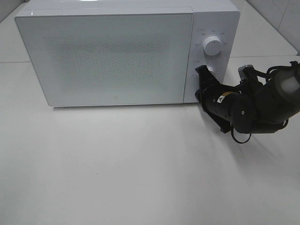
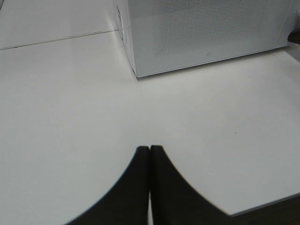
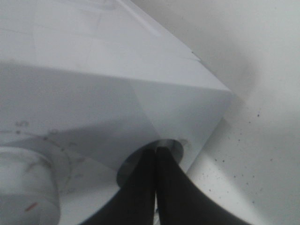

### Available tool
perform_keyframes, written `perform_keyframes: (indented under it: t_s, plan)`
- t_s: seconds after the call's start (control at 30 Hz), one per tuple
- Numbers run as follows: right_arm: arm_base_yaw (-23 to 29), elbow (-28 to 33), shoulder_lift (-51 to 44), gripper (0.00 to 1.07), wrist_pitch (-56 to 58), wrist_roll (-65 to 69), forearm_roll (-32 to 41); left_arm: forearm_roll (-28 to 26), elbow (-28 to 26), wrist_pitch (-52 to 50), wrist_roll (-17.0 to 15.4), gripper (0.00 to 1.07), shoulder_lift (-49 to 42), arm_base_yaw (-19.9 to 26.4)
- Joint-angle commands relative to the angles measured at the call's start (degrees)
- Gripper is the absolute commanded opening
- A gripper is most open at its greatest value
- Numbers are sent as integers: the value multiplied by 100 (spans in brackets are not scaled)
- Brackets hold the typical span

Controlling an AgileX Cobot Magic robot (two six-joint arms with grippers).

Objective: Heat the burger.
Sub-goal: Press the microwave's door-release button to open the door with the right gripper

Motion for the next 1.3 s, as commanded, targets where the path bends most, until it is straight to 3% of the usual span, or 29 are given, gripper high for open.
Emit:
perform_keyframes:
  t_s: [0.03, 0.83, 1.3]
  plan:
    - [-52, -355, -86, 0, -963, -86, -52, 17, 17, -52, -29, 0, -11, 11]
    - [-52, -613, -92, 0, -1060, -86, -86, 17, 17, -52, -29, 0, -11, 11]
    - [-52, -607, -516, 0, 304, -539, -407, 17, 17, -52, -29, 0, -11, 11]
